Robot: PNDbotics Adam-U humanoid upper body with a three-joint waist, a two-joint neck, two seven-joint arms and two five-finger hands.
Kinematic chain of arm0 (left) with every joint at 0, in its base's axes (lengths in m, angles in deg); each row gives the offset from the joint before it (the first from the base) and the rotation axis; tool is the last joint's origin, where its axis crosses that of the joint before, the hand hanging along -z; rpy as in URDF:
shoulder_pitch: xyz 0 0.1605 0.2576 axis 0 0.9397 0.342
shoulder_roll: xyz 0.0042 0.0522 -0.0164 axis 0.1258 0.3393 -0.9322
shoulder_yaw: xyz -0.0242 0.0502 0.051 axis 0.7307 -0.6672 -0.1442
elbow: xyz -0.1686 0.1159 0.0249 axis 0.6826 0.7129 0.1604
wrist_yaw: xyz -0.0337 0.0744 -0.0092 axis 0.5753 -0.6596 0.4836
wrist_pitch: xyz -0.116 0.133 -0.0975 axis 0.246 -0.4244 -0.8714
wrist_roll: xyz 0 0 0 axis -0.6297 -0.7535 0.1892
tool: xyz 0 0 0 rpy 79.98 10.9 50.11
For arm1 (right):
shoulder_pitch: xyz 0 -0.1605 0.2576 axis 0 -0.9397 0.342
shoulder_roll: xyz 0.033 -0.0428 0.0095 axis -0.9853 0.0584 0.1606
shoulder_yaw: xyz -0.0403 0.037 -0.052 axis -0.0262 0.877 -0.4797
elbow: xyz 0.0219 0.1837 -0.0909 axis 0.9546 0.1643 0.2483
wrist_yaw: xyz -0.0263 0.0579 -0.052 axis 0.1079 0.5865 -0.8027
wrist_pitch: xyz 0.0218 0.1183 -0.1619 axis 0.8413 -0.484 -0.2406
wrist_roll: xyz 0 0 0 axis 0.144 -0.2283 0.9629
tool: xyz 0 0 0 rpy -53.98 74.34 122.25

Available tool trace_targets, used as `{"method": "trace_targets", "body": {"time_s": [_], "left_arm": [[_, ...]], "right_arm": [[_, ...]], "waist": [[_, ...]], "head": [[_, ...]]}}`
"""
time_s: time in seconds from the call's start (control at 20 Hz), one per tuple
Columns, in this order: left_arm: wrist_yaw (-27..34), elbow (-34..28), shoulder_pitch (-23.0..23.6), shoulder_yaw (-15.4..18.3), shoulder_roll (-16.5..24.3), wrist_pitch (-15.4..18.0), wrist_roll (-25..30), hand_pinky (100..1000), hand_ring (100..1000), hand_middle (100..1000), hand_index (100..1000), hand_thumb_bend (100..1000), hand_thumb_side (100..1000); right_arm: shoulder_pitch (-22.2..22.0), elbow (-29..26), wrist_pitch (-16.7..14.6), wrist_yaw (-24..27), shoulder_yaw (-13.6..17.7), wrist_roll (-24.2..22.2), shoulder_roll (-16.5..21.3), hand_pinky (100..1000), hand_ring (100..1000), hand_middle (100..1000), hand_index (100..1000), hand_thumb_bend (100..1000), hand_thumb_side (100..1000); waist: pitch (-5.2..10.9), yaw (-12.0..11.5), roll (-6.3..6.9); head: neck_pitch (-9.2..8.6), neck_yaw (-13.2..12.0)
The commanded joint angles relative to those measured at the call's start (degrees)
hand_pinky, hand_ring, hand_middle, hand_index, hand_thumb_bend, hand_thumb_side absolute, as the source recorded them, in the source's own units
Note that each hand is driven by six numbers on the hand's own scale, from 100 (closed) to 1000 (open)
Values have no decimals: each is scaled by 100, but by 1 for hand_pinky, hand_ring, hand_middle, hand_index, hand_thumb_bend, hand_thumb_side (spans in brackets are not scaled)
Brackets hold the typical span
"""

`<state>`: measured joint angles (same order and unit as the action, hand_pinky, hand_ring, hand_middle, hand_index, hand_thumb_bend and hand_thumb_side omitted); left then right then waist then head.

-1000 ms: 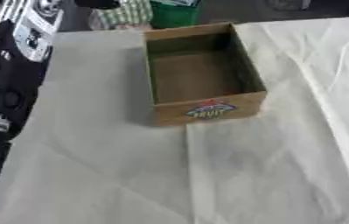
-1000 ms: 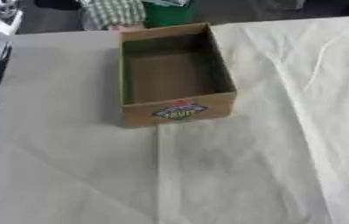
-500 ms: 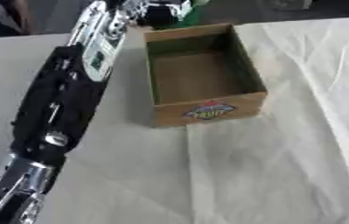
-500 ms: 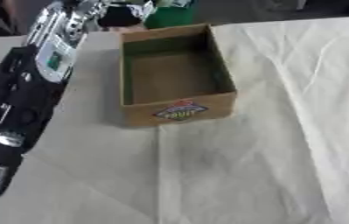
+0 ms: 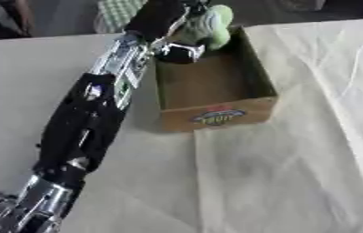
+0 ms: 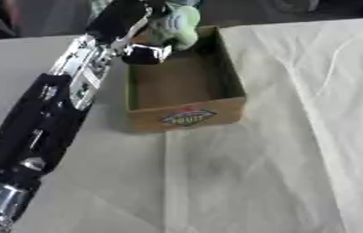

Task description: Pick up objects on the table and place them in the box.

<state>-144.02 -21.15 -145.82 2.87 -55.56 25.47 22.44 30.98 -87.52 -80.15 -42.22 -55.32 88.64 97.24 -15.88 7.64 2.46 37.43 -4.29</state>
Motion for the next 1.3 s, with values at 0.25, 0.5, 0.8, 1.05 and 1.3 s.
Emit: {"method": "trace_targets", "body": {"time_s": [0.25,0.5,0.8,1.05,1.3], "left_arm": [[5,191,-123,-76,-58,-2,1417,536,580,535,695,100,327],[-184,274,-148,-133,-73,13,2279,613,699,657,848,100,575],[-700,-29,-141,-108,-14,-240,2634,726,868,828,1000,708,913],[-665,-513,-161,62,22,-555,2127,732,869,819,985,908,1000],[-95,-1355,-103,348,123,-1036,1302,731,827,761,904,428,1000]], "right_arm": [[45,-80,-3,44,41,-10,100,839,724,752,884,100,574],[37,-80,8,45,49,-4,85,839,724,751,884,100,574],[34,-80,0,42,58,8,104,839,724,749,884,100,574],[22,-80,-4,46,61,12,116,838,724,749,884,100,576],[-18,-80,-5,30,76,33,121,838,724,749,884,100,577]], "waist": [[132,62,5],[138,93,38],[143,82,42],[160,61,24],[181,2,-2]], "head": [[-59,-14],[-57,-34],[30,-39],[114,-71],[186,-14]]}}
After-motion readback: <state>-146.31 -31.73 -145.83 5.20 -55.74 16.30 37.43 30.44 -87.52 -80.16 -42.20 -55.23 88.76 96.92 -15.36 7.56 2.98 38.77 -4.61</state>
